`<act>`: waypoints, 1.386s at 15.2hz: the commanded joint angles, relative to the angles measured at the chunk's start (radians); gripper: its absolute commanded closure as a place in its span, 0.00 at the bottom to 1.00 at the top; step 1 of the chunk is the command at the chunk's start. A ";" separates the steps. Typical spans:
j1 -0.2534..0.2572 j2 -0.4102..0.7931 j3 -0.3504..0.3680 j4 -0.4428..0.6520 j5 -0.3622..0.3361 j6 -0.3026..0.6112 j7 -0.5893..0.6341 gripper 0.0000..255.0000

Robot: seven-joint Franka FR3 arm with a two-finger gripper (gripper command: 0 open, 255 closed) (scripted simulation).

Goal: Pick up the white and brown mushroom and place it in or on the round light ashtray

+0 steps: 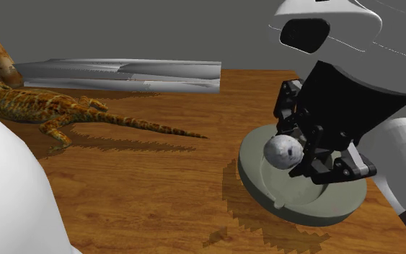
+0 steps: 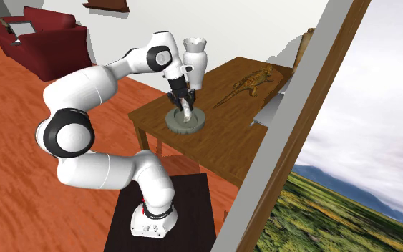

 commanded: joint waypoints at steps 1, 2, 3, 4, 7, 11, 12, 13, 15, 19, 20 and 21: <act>0.004 -0.006 0.001 -0.013 0.003 -0.004 0.001 1.00; 0.004 -0.006 0.000 -0.013 0.003 -0.004 0.001 1.00; 0.004 -0.006 0.000 -0.013 0.003 -0.004 0.002 1.00; 0.004 -0.006 0.000 -0.013 0.003 -0.004 0.002 1.00; 0.005 -0.006 0.000 -0.013 0.002 -0.003 0.002 0.00; 0.004 -0.006 -0.001 -0.013 0.002 -0.003 0.001 0.00; 0.005 -0.006 0.000 -0.013 0.003 -0.004 0.002 0.00; 0.001 0.002 -0.002 0.027 -0.002 -0.034 0.004 0.00; -0.009 0.023 -0.004 0.109 -0.011 -0.095 0.010 0.00; -0.013 0.033 -0.004 0.143 -0.014 -0.119 0.012 0.00; -0.013 0.033 -0.004 0.143 -0.014 -0.119 0.012 0.00; -0.013 0.033 -0.004 0.143 -0.014 -0.119 0.012 0.00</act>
